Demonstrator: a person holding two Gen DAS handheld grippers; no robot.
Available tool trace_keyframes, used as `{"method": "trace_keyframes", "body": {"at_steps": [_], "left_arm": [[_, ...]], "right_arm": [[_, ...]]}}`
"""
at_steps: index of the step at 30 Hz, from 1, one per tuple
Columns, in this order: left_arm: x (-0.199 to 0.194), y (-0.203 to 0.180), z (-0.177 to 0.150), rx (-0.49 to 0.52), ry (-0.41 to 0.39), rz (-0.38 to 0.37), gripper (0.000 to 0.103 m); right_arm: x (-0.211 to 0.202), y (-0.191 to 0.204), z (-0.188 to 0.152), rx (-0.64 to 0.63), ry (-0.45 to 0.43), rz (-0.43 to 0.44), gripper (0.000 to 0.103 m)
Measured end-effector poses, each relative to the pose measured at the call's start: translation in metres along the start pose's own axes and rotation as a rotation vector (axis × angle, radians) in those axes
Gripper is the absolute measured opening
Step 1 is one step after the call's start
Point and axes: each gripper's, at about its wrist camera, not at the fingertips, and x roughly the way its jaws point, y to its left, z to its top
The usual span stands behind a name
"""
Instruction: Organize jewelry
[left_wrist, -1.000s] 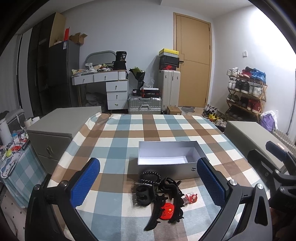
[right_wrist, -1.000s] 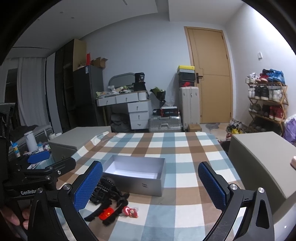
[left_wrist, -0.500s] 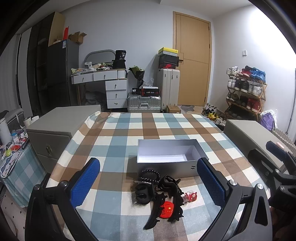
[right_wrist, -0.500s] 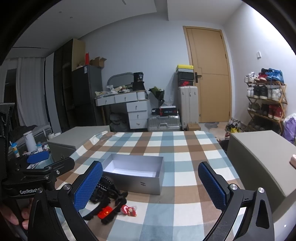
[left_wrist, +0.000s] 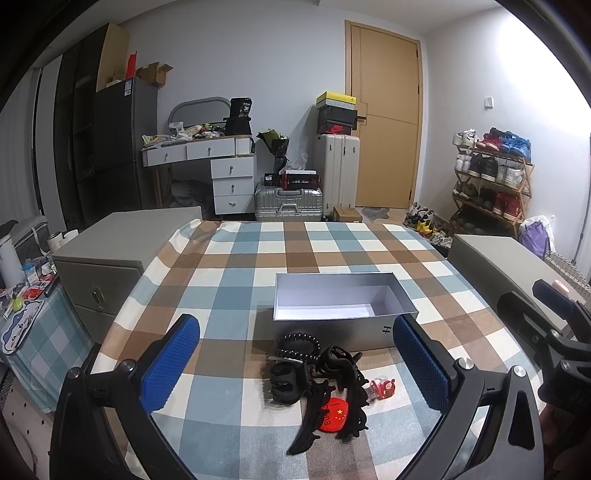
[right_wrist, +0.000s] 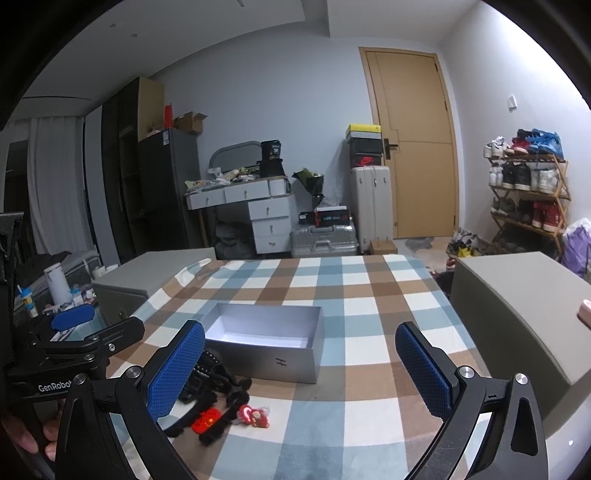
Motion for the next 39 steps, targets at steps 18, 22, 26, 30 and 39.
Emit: {"method": "trace_keyframes", "body": {"at_steps": [18, 22, 26, 30, 39], "left_arm": [[0.003, 0.0, -0.001, -0.011, 0.022, -0.012, 0.102], [0.011, 0.002, -0.006, -0.013, 0.067, -0.042, 0.102], [0.02, 0.005, -0.019, -0.009, 0.119, -0.061, 0.102], [0.028, 0.008, -0.036, -0.007, 0.187, -0.1, 0.102], [0.047, 0.01, -0.061, -0.019, 0.34, -0.194, 0.093]], "right_arm": [[0.004, 0.0, -0.001, -0.003, 0.014, -0.013, 0.103], [0.005, -0.002, -0.003, -0.003, 0.02, -0.014, 0.103], [0.009, -0.003, -0.007, -0.009, 0.03, -0.025, 0.103], [0.016, -0.006, -0.014, -0.015, 0.051, -0.033, 0.103], [0.038, -0.014, -0.033, 0.014, 0.126, -0.02, 0.103]]}}
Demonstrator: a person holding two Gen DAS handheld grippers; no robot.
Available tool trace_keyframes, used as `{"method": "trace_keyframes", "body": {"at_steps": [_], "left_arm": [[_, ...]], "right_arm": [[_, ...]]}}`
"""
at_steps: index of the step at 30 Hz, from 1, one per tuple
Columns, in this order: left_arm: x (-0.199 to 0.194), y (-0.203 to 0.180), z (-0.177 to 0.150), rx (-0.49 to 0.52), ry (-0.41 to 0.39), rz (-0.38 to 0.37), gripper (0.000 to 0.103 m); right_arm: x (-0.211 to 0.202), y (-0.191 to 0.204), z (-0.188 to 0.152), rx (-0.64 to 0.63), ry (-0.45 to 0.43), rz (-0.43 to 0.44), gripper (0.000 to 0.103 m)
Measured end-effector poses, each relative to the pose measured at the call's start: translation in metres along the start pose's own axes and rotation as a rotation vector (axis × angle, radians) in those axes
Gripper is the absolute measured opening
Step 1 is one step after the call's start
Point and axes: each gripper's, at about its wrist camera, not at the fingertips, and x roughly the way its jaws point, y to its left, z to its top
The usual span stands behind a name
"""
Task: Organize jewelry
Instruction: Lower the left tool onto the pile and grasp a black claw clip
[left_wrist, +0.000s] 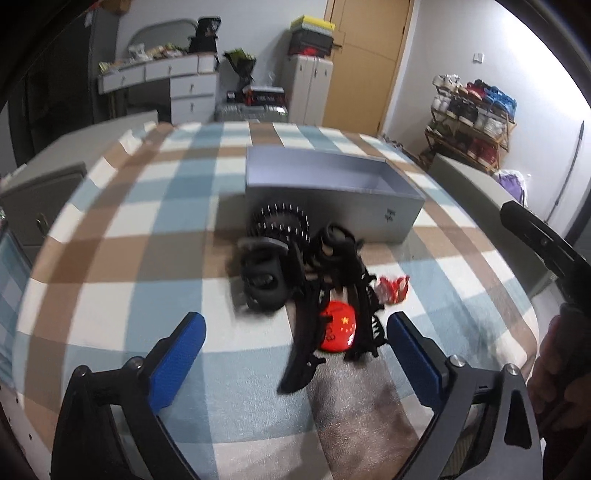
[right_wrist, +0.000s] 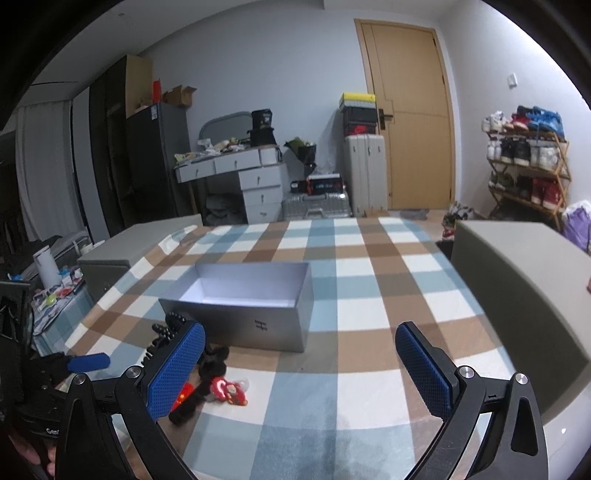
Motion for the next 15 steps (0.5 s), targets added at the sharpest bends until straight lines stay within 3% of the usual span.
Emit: {"method": "trace_keyframes", "body": {"at_steps": [5, 10, 15], "left_arm": [[0.005, 0.003, -0.003, -0.008, 0.047, -0.048, 0.077], [0.013, 0.01, -0.003, -0.015, 0.089, -0.09, 0.052], [0.015, 0.008, -0.002, 0.012, 0.11, -0.107, 0.039]], "right_arm": [[0.008, 0.002, -0.008, 0.0, 0.037, 0.018, 0.103], [0.011, 0.003, -0.011, 0.005, 0.048, 0.027, 0.103], [0.013, 0.004, -0.012, 0.012, 0.052, 0.032, 0.103]]}}
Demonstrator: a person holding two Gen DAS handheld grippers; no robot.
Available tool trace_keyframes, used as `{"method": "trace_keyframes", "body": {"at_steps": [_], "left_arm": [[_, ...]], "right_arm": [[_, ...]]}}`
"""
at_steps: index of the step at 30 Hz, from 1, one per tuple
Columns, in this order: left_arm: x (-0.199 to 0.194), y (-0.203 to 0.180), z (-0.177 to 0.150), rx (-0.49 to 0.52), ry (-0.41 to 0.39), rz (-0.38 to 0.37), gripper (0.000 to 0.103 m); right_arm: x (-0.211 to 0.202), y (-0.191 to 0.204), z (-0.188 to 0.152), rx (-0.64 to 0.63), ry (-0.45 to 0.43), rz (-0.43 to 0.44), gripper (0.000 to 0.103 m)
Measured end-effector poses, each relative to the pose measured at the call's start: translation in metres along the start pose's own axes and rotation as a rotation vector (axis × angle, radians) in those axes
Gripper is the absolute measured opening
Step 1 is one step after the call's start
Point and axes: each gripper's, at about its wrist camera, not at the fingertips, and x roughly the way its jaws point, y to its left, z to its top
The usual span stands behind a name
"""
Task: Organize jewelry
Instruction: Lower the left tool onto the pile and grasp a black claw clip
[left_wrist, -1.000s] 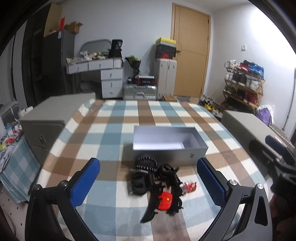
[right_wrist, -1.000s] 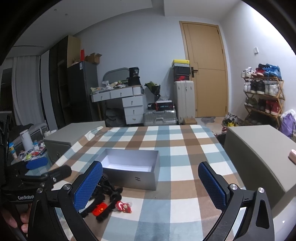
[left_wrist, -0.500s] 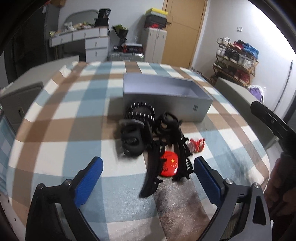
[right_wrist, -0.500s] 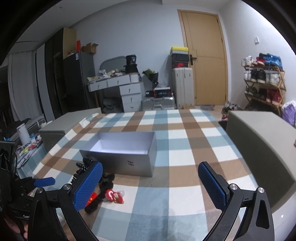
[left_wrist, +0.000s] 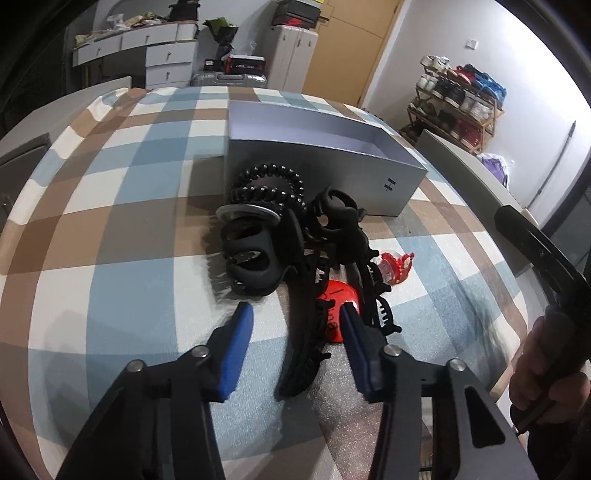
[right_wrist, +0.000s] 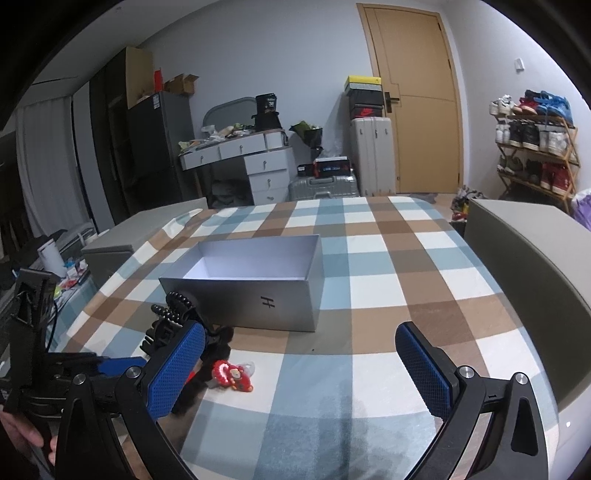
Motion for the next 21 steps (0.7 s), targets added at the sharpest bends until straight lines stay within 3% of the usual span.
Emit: {"method": "trace_keyframes", "body": {"at_steps": [6, 14, 21], "left_arm": [[0.003, 0.001, 0.001, 0.034, 0.043, -0.029, 0.011], [-0.003, 0.0, 0.001, 0.059, 0.043, -0.06, 0.009], [-0.008, 0.002, 0.0, 0.055, 0.041, -0.088, 0.009]], "right_arm": [[0.001, 0.0, -0.001, 0.003, 0.006, 0.008, 0.103], [0.006, 0.003, -0.004, 0.045, 0.068, 0.109, 0.103], [0.018, 0.015, -0.016, 0.103, 0.179, 0.225, 0.103]]}}
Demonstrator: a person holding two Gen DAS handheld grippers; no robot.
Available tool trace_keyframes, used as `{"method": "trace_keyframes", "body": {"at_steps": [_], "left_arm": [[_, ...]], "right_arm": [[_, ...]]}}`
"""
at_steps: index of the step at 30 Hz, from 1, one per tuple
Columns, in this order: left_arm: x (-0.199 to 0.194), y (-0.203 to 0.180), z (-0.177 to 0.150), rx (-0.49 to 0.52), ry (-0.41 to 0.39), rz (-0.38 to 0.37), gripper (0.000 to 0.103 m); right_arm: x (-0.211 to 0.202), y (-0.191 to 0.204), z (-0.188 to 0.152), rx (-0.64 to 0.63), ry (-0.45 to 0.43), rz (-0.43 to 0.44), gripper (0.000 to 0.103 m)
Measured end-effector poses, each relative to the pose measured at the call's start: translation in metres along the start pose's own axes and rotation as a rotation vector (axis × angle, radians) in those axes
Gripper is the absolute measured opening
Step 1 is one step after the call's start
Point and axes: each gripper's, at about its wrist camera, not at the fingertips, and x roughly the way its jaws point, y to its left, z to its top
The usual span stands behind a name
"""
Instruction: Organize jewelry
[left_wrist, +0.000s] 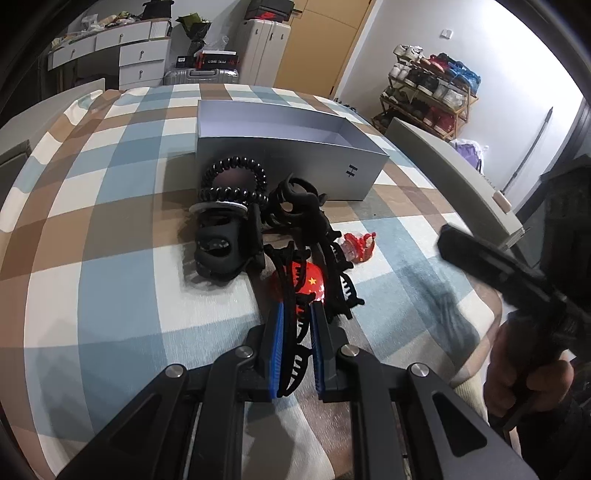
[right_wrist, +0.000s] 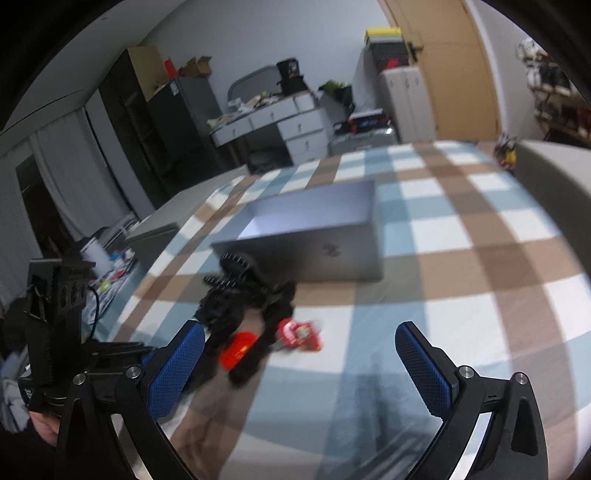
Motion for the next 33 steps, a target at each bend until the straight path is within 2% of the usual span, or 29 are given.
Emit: {"method": "trace_keyframes", "body": {"at_steps": [7, 14, 20, 25, 28, 30, 33], "left_arm": [[-0.012, 0.006, -0.004, -0.017, -0.033, -0.012, 0.009], [-0.023, 0.015, -0.007, -0.035, -0.066, -0.027, 0.009], [-0.025, 0.02, -0.01, -0.036, -0.078, -0.058, 0.009], [-0.024, 0.024, -0.011, -0.058, -0.075, -0.087, 0.009], [-0.025, 0.024, -0.012, -0.06, -0.076, -0.099, 0.009], [-0.026, 0.024, -0.012, -0.058, -0.078, -0.11, 0.009], [-0.029, 0.02, -0.012, -0.045, -0.082, -0.119, 0.009]], "right_arm": [[0.02, 0.012, -0.009, 0.045, 0.098, 0.077, 0.095], [0.037, 0.02, -0.011, 0.075, 0.161, 0.114, 0.07], [0.048, 0.03, -0.011, 0.054, 0.187, 0.046, 0.052], [0.057, 0.039, -0.013, -0.019, 0.218, -0.037, 0.023], [0.054, 0.043, -0.014, -0.043, 0.21, -0.058, 0.022], [0.048, 0.044, -0.013, -0.053, 0.194, -0.067, 0.014], [0.039, 0.041, -0.011, -0.055, 0.173, -0.054, 0.012]]}}
